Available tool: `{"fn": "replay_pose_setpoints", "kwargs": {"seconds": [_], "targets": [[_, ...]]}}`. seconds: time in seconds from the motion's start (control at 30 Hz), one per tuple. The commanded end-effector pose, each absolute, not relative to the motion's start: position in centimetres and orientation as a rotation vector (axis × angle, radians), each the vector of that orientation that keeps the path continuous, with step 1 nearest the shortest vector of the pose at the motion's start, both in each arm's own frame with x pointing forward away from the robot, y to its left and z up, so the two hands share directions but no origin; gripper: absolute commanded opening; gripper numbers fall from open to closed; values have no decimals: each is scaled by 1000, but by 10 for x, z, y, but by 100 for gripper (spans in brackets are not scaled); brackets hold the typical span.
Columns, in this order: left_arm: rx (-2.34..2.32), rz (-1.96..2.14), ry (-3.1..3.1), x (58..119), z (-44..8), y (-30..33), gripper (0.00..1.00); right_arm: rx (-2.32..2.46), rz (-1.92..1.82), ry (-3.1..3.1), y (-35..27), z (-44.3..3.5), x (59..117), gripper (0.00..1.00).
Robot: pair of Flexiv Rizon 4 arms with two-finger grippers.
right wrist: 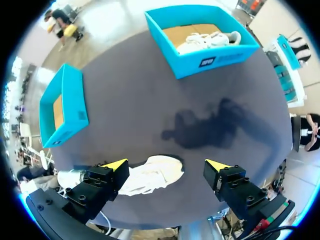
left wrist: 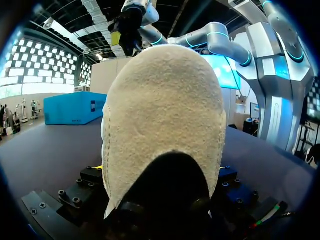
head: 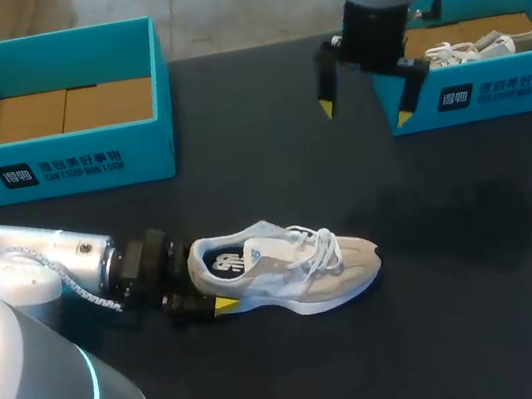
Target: Take the shoe out of the shoebox, open the shoe tongue, remove and reinsert the insole, then place the shoe into the shoebox
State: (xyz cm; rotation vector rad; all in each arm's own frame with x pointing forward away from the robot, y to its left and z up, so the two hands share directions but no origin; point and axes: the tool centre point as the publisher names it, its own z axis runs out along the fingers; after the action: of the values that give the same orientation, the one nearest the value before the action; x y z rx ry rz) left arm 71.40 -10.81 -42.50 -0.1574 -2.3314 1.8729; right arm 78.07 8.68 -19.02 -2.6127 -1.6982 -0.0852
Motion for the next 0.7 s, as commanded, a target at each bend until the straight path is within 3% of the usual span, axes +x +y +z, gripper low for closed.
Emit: {"fn": "replay_pose_setpoints", "kwargs": {"seconds": [0.03, 0.7], "targets": [[-158, 1874, -2331, 716, -429, -106, 0, -2624, -97, -1655, 89, -194, 768, 100], [-158, 1874, -2331, 716, -429, -106, 0, -2629, -76, -1636, 88, -196, 766, 100]]}}
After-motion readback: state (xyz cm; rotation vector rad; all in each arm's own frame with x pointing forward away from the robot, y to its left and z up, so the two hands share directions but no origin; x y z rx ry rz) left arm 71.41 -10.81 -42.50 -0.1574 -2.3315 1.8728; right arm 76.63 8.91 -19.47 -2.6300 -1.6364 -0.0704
